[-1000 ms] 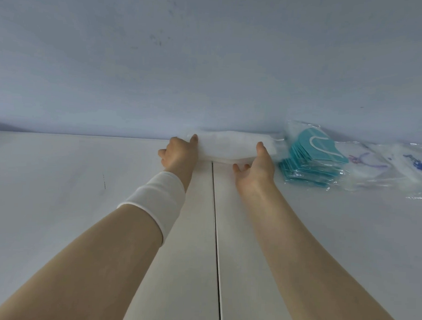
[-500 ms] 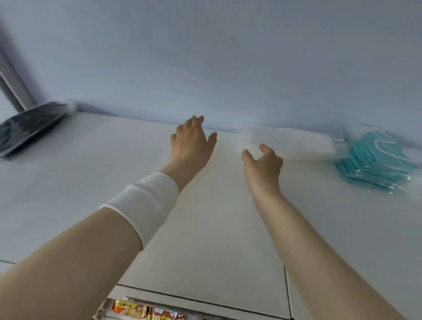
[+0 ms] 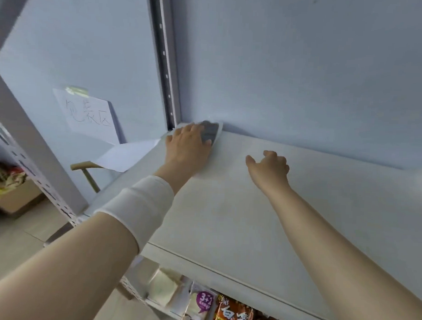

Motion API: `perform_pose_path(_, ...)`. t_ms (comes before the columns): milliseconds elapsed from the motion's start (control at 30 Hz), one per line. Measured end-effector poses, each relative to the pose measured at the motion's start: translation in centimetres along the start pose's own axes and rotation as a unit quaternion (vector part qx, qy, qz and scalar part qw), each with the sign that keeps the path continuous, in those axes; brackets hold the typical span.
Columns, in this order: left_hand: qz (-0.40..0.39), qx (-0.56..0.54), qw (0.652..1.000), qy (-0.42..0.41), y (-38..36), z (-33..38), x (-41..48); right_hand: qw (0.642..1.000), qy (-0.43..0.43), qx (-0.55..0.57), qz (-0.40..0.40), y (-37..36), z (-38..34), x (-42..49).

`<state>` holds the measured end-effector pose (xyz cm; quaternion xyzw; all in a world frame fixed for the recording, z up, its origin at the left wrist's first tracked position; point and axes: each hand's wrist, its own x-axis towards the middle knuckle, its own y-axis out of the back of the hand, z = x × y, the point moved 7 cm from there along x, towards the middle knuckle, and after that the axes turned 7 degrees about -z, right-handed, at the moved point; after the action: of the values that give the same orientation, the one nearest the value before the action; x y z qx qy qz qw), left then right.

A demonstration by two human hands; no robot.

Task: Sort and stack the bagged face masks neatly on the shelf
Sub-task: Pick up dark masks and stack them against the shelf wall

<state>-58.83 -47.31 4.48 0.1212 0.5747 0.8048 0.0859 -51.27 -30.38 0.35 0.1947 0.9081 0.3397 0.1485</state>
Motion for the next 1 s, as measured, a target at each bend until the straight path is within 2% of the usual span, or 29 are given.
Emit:
perform_pose_path(233,-0.059,-0.094,0.992,0.068,-1.6,-7.3,3.6,1.0,-0.009,-0.017,-0.024,-5.5,-4.7,3.2)
perform_pose_path(400,-0.114,-0.211,0.969,0.065,-3.6,-9.1,5.7,0.997,-0.026,-0.05,-0.049,-8.9,-6.9,4.8)
perform_pose_path(533,-0.168,-0.246,0.952,0.072,-3.8,-9.2,8.2,0.996,-0.044,-0.068,-0.036,-10.9,-8.0,5.7)
perform_pose_path(667,-0.211,-0.249,0.943,0.066,-4.1,-8.4,10.2,0.996,-0.09,-0.018,-0.003,-12.1,-7.5,6.2)
perform_pose_path(800,-0.253,-0.346,0.899,0.086,-5.8,-7.8,10.6,0.994,-0.103,0.005,0.017,-12.2,-6.9,5.8)
perform_pose_path(1000,-0.26,-0.458,0.846,0.089,-6.6,-6.3,9.2,0.983,-0.066,0.169,0.015,-10.7,-5.7,2.3)
